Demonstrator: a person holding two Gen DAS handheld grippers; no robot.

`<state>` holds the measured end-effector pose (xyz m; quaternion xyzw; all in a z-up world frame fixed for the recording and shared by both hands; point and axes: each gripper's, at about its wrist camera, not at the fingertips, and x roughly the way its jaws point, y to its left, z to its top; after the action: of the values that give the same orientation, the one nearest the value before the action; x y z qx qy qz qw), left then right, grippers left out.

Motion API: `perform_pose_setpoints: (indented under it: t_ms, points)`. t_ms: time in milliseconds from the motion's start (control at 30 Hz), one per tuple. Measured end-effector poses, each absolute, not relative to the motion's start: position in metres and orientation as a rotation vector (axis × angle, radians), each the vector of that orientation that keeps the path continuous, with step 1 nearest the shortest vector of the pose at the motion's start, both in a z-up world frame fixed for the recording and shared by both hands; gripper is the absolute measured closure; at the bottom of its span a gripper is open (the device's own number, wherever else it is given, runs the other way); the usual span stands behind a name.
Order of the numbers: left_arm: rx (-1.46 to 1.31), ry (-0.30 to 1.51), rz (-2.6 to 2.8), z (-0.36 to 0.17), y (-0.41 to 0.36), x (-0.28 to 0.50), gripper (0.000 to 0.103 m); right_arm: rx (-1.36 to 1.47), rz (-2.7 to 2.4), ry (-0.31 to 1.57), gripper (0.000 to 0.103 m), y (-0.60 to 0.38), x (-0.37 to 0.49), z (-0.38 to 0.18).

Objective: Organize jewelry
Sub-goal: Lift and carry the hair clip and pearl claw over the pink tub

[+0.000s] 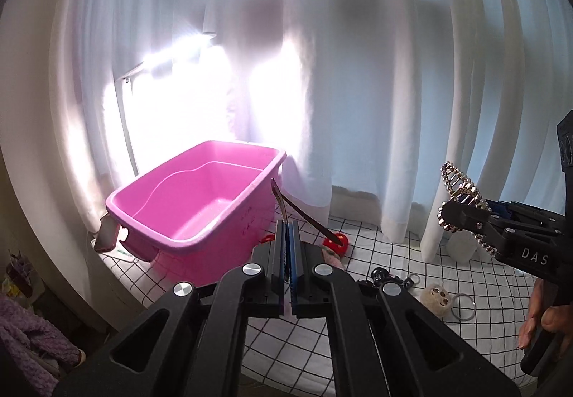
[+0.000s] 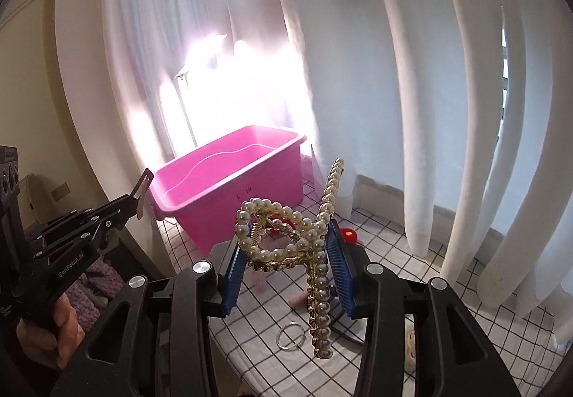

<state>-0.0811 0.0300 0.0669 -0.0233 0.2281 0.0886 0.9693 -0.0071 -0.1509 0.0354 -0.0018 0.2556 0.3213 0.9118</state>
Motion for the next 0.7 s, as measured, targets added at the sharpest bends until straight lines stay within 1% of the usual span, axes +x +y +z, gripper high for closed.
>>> perform_pose_setpoints:
  t_ms: [167, 400, 700]
  points:
    - [-0.034, 0.450, 0.143, 0.079, 0.087, -0.043, 0.100, 0.026, 0.654, 0.497, 0.061, -0.093, 0.028, 0.053]
    - [-0.023, 0.460, 0.112, 0.083, 0.172, 0.010, 0.100, 0.029, 0.630, 0.493, 0.061, -0.007, 0.081, 0.062]
    - [-0.075, 0.519, 0.157, 0.069, 0.242, 0.066, 0.100, -0.008, 0.708, 0.582, 0.061, 0.069, 0.147, 0.057]
